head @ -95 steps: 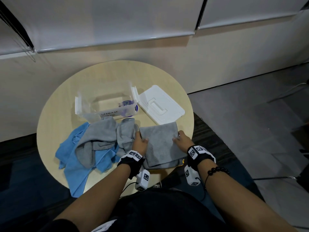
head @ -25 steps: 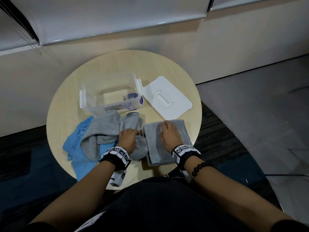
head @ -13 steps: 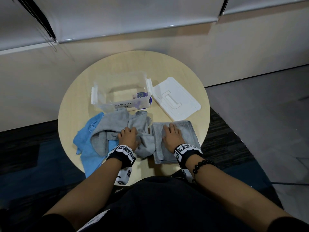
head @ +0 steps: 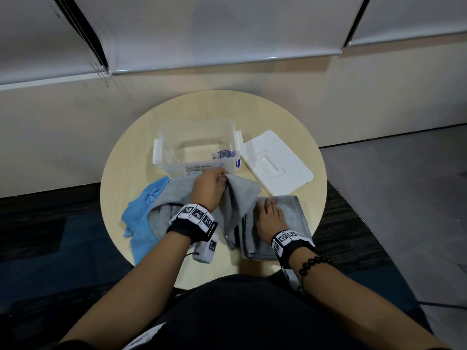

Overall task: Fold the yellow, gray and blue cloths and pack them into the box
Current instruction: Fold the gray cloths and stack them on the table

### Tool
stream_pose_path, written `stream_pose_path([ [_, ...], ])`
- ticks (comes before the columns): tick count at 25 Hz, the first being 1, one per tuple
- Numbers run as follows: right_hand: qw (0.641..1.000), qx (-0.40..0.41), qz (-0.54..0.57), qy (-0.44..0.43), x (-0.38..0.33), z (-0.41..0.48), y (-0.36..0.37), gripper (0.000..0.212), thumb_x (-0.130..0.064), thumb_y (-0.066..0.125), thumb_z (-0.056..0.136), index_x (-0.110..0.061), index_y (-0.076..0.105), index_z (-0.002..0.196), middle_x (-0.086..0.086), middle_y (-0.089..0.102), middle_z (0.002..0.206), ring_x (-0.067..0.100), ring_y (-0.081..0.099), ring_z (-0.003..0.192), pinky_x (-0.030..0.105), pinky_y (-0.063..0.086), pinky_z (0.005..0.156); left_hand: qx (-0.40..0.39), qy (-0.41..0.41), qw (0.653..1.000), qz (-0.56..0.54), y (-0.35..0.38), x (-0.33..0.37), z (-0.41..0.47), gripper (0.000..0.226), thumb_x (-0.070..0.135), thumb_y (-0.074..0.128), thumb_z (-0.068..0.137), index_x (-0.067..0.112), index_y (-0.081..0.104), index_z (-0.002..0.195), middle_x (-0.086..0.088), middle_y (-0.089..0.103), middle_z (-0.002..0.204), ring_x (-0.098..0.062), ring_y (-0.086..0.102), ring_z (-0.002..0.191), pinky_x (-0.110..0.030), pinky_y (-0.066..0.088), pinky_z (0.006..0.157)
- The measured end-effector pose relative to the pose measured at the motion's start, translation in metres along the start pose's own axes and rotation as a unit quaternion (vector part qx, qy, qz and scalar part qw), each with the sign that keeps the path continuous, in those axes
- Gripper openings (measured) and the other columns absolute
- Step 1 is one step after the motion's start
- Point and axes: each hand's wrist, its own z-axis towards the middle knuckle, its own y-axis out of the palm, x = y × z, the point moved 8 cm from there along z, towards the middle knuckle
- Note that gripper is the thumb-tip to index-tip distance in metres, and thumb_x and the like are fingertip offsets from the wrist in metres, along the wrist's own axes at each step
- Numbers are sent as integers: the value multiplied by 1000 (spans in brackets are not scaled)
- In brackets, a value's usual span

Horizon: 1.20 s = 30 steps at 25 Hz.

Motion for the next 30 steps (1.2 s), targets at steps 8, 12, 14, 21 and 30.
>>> stream_pose_path([
  [8, 979, 21, 198, 29, -18, 19, -75, 40, -11, 43, 102, -5, 46, 141, 18, 48, 148, 34, 49, 134, 41, 41, 109, -36, 87, 995, -24, -77, 53, 24, 11, 13, 56, 96, 19, 65, 95, -2, 68, 98, -18, 63, 94, -34, 52, 85],
  [12, 862, 134, 474, -118, -76, -2, -172, 31, -19, 47, 106, -14, 59, 133, 1, 61, 137, 19, 55, 129, 38, 44, 110, 6, 113, 988, -105, -106, 76, 20, 14, 26, 57, 97, 25, 54, 84, 8, 61, 74, 0, 55, 66, -14, 43, 59],
  [14, 794, 113, 556, -218, -111, -19, -207, 32, -30, 46, 108, -15, 64, 130, 4, 67, 130, 22, 60, 126, 38, 46, 109, 13, 128, 983, -133, -118, 85, 17, 14, 26, 60, 97, 22, 58, 84, 6, 62, 69, -4, 56, 62, -17, 45, 59],
  [21, 783, 139, 537, -282, -144, -40, -247, 39, 0, 46, 104, -13, 54, 140, 7, 60, 138, 19, 54, 131, 41, 42, 115, 44, 163, 975, -147, -158, 94, 11, 25, 34, 54, 102, 15, 58, 87, -3, 61, 79, -10, 55, 74, -24, 42, 65],
  [30, 777, 95, 536, -315, -160, -41, -249, 14, -2, 69, 91, -3, 56, 94, 2, 63, 91, 16, 59, 88, 39, 46, 81, 24, 149, 964, -221, -182, 97, 14, 19, 23, 78, 86, 9, 66, 88, -17, 52, 64, -19, 44, 60, -32, 38, 60],
])
